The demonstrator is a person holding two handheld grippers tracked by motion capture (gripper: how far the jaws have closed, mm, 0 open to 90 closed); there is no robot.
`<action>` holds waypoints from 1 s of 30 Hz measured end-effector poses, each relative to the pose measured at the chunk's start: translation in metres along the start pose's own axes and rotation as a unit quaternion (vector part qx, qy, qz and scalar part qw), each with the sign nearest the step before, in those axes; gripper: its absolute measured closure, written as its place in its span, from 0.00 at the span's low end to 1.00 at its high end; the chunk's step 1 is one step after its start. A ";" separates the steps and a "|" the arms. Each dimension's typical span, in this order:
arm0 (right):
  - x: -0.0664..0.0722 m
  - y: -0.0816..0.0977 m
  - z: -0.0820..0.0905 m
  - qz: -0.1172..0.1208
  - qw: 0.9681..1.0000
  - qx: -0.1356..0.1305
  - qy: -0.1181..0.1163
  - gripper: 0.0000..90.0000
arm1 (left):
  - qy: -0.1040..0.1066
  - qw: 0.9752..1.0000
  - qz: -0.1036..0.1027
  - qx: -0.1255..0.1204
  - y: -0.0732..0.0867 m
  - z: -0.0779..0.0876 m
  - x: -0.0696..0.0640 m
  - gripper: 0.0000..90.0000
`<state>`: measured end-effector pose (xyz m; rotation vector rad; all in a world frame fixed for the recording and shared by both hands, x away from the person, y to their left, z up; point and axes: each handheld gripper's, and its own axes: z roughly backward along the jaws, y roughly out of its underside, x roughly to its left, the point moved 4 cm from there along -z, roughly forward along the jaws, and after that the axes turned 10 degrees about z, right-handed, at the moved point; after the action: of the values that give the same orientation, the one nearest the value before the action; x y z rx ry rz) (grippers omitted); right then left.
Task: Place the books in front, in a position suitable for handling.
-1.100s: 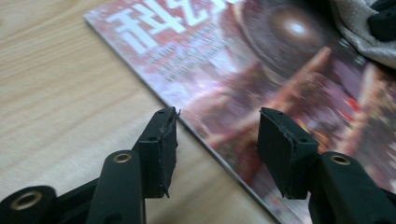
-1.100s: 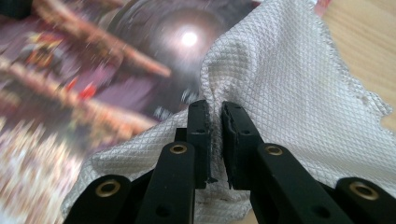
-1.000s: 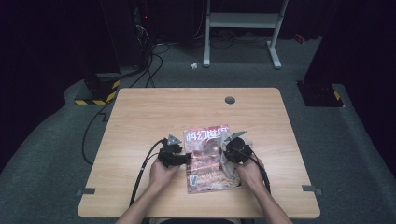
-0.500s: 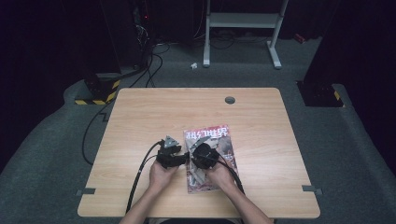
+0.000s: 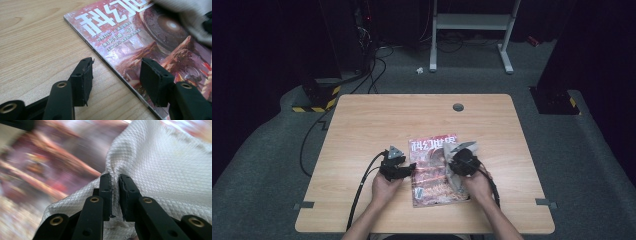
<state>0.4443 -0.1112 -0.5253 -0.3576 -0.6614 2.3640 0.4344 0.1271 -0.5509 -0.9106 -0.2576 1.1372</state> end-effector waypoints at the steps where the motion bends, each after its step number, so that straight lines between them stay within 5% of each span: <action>1: -0.008 0.007 0.004 -0.013 1.000 0.000 0.001 0.89 | 0.000 1.000 0.000 0.000 0.000 0.000 0.000 0.49; 6: -0.005 0.008 0.006 0.003 1.000 0.012 0.028 0.90 | 0.000 1.000 0.000 0.000 0.000 0.000 0.000 0.48; 8: 0.003 0.000 0.001 0.010 1.000 0.008 0.016 0.90 | 0.000 1.000 -0.001 0.000 0.000 0.000 0.000 0.48; 15: 0.068 -0.043 -0.025 0.067 0.996 -0.019 -0.051 0.90 | 0.002 1.000 0.001 0.001 0.000 0.000 0.000 0.48; 19: 0.087 -0.054 -0.030 0.094 0.994 -0.023 -0.048 0.90 | 0.002 1.000 0.003 0.000 0.000 0.000 0.000 0.48; 23: 0.075 -0.046 -0.027 0.069 0.994 -0.028 -0.078 0.90 | 0.002 1.000 0.001 0.001 0.000 0.000 0.000 0.48; 25: 0.064 -0.039 -0.023 0.071 0.996 -0.023 -0.058 0.90 | 0.002 1.000 0.001 0.001 0.000 0.000 0.000 0.48; 30: 0.015 -0.007 -0.005 0.024 1.000 -0.007 -0.006 0.90 | 0.002 1.000 0.001 0.001 0.000 -0.001 0.000 0.48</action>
<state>0.4384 -0.0944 -0.5264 -0.3695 -0.6812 2.4093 0.4350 0.1268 -0.5510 -0.9116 -0.2538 1.1371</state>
